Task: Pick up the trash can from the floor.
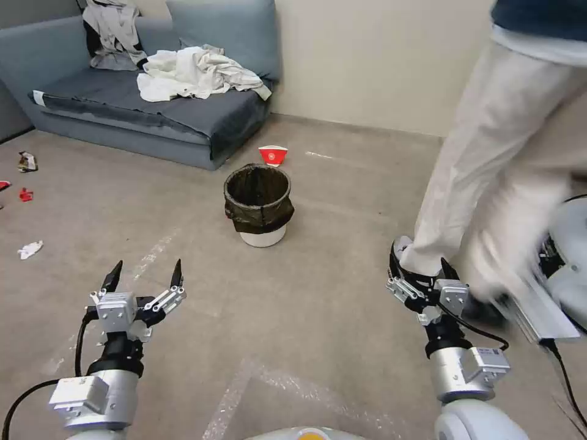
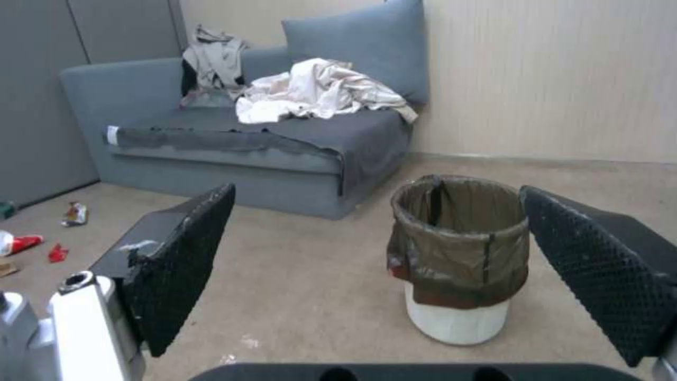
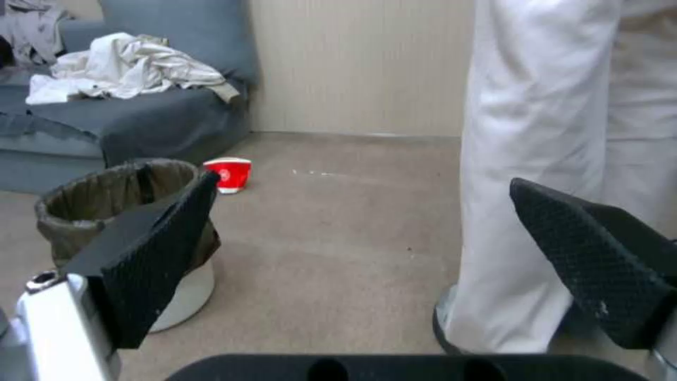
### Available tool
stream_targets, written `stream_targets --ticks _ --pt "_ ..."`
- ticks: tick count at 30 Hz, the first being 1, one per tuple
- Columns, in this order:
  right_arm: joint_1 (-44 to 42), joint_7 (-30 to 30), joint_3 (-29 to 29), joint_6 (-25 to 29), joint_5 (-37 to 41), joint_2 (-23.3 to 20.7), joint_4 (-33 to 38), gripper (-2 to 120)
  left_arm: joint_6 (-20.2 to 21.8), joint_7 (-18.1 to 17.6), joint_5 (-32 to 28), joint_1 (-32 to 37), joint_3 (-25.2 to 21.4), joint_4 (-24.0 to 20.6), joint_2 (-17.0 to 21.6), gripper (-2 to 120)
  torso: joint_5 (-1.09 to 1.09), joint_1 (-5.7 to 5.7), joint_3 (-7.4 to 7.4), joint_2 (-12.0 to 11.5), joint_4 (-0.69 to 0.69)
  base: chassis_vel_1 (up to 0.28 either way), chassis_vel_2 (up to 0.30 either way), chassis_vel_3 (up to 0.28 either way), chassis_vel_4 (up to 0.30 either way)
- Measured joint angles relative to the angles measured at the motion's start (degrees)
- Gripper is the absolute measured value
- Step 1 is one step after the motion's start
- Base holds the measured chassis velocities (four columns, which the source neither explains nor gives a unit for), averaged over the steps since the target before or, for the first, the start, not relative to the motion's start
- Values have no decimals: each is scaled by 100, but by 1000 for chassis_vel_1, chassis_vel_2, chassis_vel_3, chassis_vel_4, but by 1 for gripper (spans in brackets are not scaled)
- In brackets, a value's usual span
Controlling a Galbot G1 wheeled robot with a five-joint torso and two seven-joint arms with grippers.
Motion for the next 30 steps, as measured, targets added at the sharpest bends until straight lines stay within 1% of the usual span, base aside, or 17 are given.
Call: stream_targets --ticks 3,7,9,11,13,14,18,23,26,28,30 --pt "-2 1 0 7 -2 1 -11 100 4 0 0 -2 0 9 2 100 2 0 0 0 0 -133 130 147 -133" --pt "-4 1 -1 19 -5 4 -16 100 8 -1 -3 -5 -5 12 11 100 0 1 1 0 -1 -212 193 199 -194" --pt "-5 2 -3 21 -8 6 -17 100 10 -2 -7 -6 -10 13 14 100 3 0 0 0 0 -218 232 227 -227" --pt "-5 1 -11 22 -12 11 -19 100 14 -4 -13 -10 -14 16 18 100 -2 0 0 0 0 -239 261 236 -246" --pt "-5 2 -11 23 -14 11 -20 100 14 -4 -14 -11 -14 17 18 100 -1 0 0 0 0 -271 273 251 -259" --pt "-5 2 -15 23 -15 12 -21 100 15 -7 -15 -12 -18 18 19 100 4 0 0 0 0 -256 271 251 -264" --pt "-5 2 -19 28 -18 14 -23 100 16 -9 -16 -16 -21 32 21 100 -4 1 1 0 0 -292 316 286 -294" --pt "-6 2 -20 33 -20 14 -25 100 17 -9 -16 -17 -28 35 22 100 0 0 1 0 0 -259 277 283 -251" --pt "-5 2 -23 34 -21 14 -31 100 17 -9 -16 -20 -31 39 24 100 3 1 2 0 1 -222 183 217 -177" --pt "-7 3 -26 37 -27 15 -34 100 17 -10 -16 -23 -38 46 27 100 -2 1 1 0 1 -148 148 139 -132" --pt "-8 4 -26 36 -31 16 -38 100 19 -11 -17 -23 -39 51 28 100 -2 2 3 -1 0 -123 129 90 -110"
